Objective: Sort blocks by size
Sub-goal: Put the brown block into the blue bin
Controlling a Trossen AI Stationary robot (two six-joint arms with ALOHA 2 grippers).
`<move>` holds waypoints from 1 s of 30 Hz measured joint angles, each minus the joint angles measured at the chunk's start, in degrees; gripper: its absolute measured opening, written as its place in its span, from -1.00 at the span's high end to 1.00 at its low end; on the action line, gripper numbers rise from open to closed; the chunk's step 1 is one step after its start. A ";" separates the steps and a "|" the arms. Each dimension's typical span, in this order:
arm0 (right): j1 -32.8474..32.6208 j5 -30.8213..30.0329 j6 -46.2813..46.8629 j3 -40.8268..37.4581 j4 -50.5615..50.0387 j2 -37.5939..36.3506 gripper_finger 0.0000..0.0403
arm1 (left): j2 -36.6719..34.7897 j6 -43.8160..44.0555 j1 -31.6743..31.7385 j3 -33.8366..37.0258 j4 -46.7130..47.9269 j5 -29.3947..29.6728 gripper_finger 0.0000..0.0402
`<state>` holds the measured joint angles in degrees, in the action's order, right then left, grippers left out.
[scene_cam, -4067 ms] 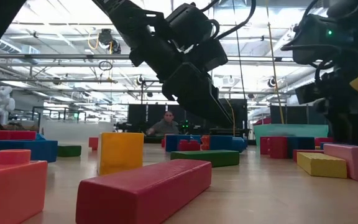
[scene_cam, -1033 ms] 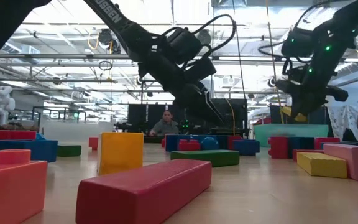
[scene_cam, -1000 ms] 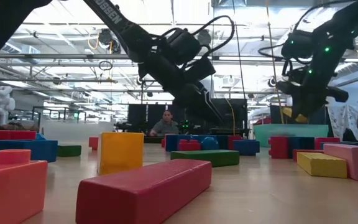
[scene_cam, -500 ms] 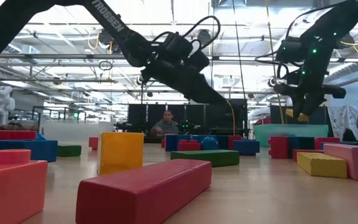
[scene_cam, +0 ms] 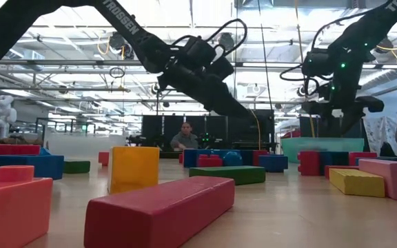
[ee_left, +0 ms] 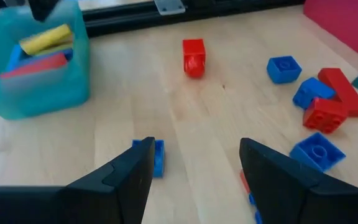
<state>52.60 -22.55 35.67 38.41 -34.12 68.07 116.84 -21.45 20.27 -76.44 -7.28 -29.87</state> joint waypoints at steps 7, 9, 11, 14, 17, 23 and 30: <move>-1.62 0.17 -1.47 -0.02 0.54 -2.97 -0.05 | 0.00 0.13 -0.23 0.00 7.59 0.07 -0.18; -2.63 0.17 -2.88 -0.02 0.59 -4.67 -0.04 | 0.00 0.17 -0.79 0.00 9.87 0.11 -0.18; -4.38 0.39 -4.68 -0.04 1.82 -6.95 -0.03 | 0.00 1.37 -1.89 0.00 10.59 0.11 -0.18; -8.10 4.06 -5.79 -0.04 5.23 -10.79 -0.02 | 0.00 2.66 -4.32 0.00 10.49 0.11 -0.18; -13.38 7.60 -6.34 -0.04 7.04 -13.88 -0.02 | 0.00 1.52 -7.39 0.00 10.85 0.50 -0.18; -24.98 5.02 -4.92 -0.04 6.95 -15.60 -0.02 | -0.31 3.23 -12.74 0.00 14.31 11.93 -0.18; -35.47 4.61 -7.99 -0.04 8.67 -14.28 -0.02 | -1.74 12.94 -16.06 0.00 22.51 20.07 -0.18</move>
<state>17.13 -17.93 27.68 38.37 -25.45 53.79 115.10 -8.51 4.21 -76.44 15.23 -9.79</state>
